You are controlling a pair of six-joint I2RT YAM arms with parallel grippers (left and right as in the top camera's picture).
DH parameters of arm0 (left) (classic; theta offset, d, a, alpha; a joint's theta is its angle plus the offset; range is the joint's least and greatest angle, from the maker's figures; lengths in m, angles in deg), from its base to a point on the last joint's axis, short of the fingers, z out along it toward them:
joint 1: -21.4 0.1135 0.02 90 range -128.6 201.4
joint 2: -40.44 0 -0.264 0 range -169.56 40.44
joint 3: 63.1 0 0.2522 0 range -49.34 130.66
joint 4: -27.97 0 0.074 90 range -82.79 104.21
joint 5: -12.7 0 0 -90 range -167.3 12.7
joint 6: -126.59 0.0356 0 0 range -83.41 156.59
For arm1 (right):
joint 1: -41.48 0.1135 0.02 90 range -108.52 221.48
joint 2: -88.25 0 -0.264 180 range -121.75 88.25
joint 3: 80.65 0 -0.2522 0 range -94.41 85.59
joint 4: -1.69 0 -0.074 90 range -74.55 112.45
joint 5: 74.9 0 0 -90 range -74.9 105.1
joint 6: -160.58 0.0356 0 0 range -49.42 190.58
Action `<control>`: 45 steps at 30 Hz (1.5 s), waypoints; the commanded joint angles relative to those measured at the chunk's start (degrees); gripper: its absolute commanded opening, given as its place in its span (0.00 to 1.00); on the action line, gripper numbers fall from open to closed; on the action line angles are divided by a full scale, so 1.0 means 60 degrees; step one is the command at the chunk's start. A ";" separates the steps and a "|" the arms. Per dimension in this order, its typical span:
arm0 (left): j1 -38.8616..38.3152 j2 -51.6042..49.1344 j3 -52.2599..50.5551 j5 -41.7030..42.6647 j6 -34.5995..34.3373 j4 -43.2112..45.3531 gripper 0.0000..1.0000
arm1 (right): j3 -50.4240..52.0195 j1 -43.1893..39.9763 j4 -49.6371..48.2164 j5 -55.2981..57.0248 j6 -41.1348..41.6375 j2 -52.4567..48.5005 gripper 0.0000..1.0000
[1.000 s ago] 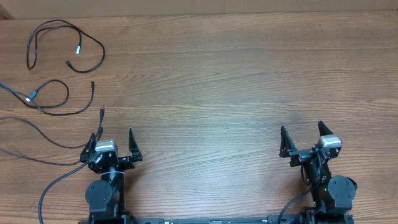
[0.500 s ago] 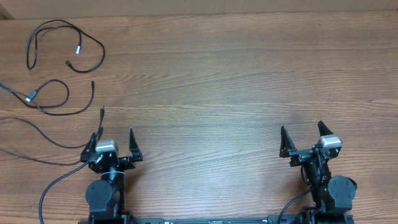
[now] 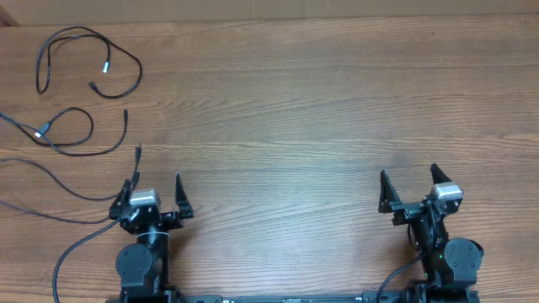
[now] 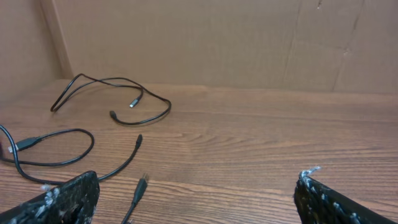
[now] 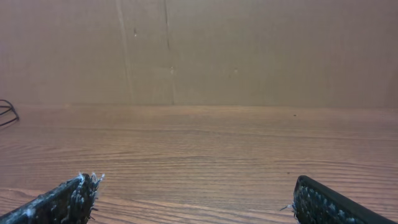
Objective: Untangle cables
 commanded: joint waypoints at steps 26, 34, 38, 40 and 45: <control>0.0040 0.0087 -0.0047 0.0102 0.0208 0.0007 0.99 | 0.0098 0.0055 -0.0033 0.0270 -0.0015 0.0113 1.00; 0.0040 0.0087 -0.0047 0.0102 0.0208 0.0007 0.99 | 0.0098 0.0055 -0.0033 0.0273 -0.0015 0.0113 1.00; 0.0040 0.0087 -0.0047 0.0102 0.0208 0.0007 0.99 | 0.0098 0.0055 -0.0033 0.0270 -0.0015 0.0113 1.00; 0.0040 0.0087 -0.0047 0.0102 0.0208 0.0011 1.00 | 0.0098 0.0055 -0.0033 0.0270 -0.0015 0.0113 1.00; 0.0040 0.0087 -0.0047 0.0098 0.0208 0.0011 1.00 | 0.0098 0.0055 -0.0033 0.0270 -0.0011 0.0113 1.00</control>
